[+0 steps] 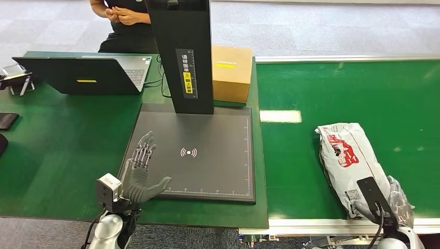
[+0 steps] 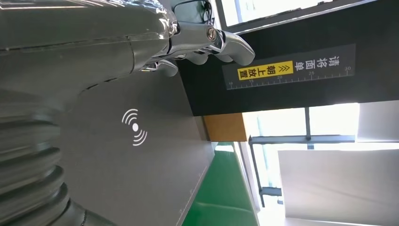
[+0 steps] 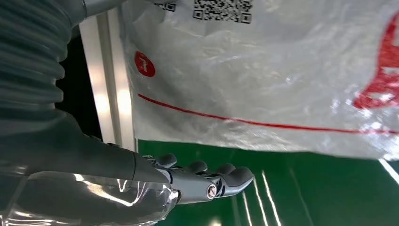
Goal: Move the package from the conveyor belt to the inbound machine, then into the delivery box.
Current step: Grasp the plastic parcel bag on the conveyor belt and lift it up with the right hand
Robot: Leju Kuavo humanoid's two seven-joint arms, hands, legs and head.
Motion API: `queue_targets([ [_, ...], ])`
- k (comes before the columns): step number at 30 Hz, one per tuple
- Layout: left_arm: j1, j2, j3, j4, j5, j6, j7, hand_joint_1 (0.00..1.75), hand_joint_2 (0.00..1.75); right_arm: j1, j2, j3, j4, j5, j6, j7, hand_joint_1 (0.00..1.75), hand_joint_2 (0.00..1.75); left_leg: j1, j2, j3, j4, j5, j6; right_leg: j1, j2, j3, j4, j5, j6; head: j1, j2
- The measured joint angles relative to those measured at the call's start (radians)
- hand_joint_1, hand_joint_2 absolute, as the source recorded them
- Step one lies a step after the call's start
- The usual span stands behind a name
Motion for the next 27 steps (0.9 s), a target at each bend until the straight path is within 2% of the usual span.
queue_targets([
  [5, -0.006, 0.0, -0.005, 0.006, -0.009, -0.001, 0.005, 0.0, 1.75, 0.003, 0.007, -0.001, 0.03, 0.042, 0.075, 0.054, 0.0, 1.75, 0.0, 0.0, 0.0, 0.0, 0.0, 0.0, 0.0, 0.0, 0.0, 0.0, 0.0, 0.0, 0.0, 0.0],
  [12, -0.008, -0.001, -0.005, 0.007, -0.012, -0.003, 0.012, 0.0, 1.75, -0.014, 0.011, 0.008, 0.054, 0.034, 0.024, -0.024, 0.0, 1.75, 0.0, 0.0, 0.0, 0.0, 0.0, 0.0, 0.0, 0.0, 0.001, 0.0, 0.0, 0.0, 0.0, 0.0],
  [14, -0.008, -0.002, -0.005, 0.007, -0.013, -0.004, 0.012, 0.0, 1.75, -0.017, 0.014, 0.014, 0.054, 0.017, 0.021, -0.04, 0.2, 1.75, 0.0, 0.0, 0.0, 0.0, 0.0, 0.0, 0.0, 0.0, 0.001, 0.0, 0.0, 0.0, 0.0, 0.0],
  [16, -0.009, -0.003, -0.005, 0.007, -0.013, -0.006, 0.012, 0.0, 1.75, -0.019, 0.016, 0.017, 0.054, -0.003, 0.022, -0.049, 1.06, 1.75, 0.0, 0.0, 0.0, 0.0, 0.0, 0.0, 0.0, 0.0, 0.001, 0.0, 0.0, 0.0, 0.0, 0.0],
  [18, -0.011, -0.005, -0.004, 0.007, -0.01, -0.013, 0.012, 0.0, 1.75, -0.019, 0.017, 0.019, 0.055, -0.024, 0.025, -0.054, 1.73, 1.75, 0.0, 0.0, 0.0, 0.0, 0.0, 0.0, 0.0, 0.0, 0.001, 0.0, 0.0, 0.0, 0.0, 0.0],
  [27, -0.015, -0.006, -0.001, 0.008, 0.0, -0.022, 0.012, 0.0, 1.75, -0.015, 0.028, 0.019, 0.059, -0.088, 0.083, -0.06, 1.75, 1.75, 0.0, 0.0, 0.0, 0.0, 0.0, 0.0, 0.0, 0.0, 0.001, 0.0, 0.0, 0.0, 0.0, 0.0],
])
